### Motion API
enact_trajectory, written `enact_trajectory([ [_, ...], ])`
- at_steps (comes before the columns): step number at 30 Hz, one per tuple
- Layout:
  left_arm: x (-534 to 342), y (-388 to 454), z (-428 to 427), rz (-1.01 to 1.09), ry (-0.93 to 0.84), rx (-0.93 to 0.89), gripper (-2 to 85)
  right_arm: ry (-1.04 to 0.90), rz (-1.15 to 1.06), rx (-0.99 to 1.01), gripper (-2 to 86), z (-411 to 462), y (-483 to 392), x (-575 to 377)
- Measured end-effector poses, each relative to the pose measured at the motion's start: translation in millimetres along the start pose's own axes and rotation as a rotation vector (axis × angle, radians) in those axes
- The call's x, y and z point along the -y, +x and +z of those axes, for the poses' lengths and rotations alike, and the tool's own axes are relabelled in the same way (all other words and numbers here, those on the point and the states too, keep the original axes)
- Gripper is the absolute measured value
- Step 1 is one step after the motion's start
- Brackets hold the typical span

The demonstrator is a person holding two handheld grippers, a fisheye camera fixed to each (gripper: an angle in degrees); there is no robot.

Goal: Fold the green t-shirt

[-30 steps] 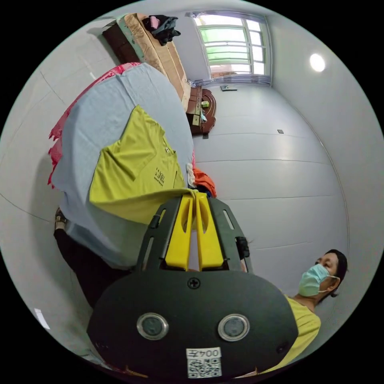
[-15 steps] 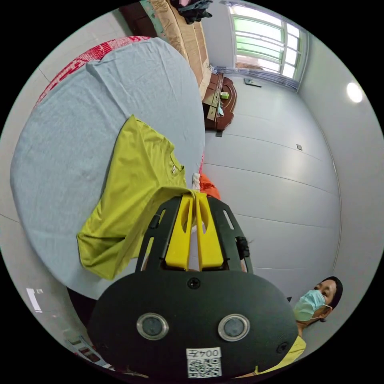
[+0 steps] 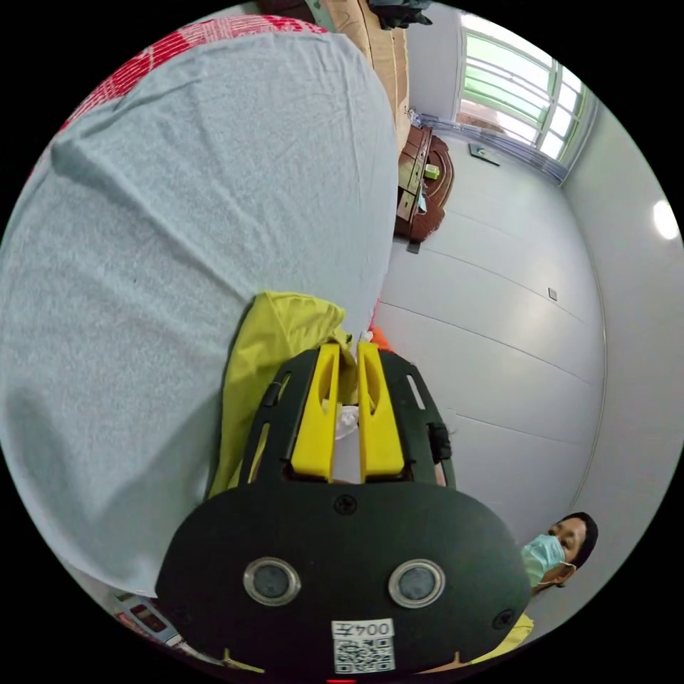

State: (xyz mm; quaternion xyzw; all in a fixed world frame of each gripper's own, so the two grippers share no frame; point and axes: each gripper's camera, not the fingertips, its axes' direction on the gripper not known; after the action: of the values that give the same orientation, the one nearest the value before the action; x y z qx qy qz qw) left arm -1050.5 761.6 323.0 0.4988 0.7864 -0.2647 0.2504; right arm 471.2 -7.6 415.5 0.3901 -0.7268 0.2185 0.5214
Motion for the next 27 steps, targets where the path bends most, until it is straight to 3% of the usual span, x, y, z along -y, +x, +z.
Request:
enact_trajectory([
  [4, -1, -17, 5, 0.014, 0.035, -0.014, 1.9, 0.026, -0.081, -0.094, 13.8, 7, -18, -19],
  [10, -32, -35, -1, 0.105, 0.130, -0.036, 1.8, -0.221, -0.301, -0.226, 11.6, 46, -39, -121],
  [13, -78, -22, 0, 0.324, 0.087, 0.080, 1.8, -0.305, -0.369, -0.267, 9.4, 69, -31, -192],
  [18, -241, -38, 23, 0.724, 0.047, 0.546, 1.4, -0.444, -0.457, -0.411, 8.6, 129, -13, -280],
  [22, -329, -95, 57, 0.758, -0.008, 0.680, 1.3, -0.523, -0.559, -0.546, 7.3, 181, -13, -313],
  [27, -385, -161, 117, 0.778, -0.048, 0.836, 2.1, -0.626, -0.554, -0.566, 6.0, 214, -10, -305],
])
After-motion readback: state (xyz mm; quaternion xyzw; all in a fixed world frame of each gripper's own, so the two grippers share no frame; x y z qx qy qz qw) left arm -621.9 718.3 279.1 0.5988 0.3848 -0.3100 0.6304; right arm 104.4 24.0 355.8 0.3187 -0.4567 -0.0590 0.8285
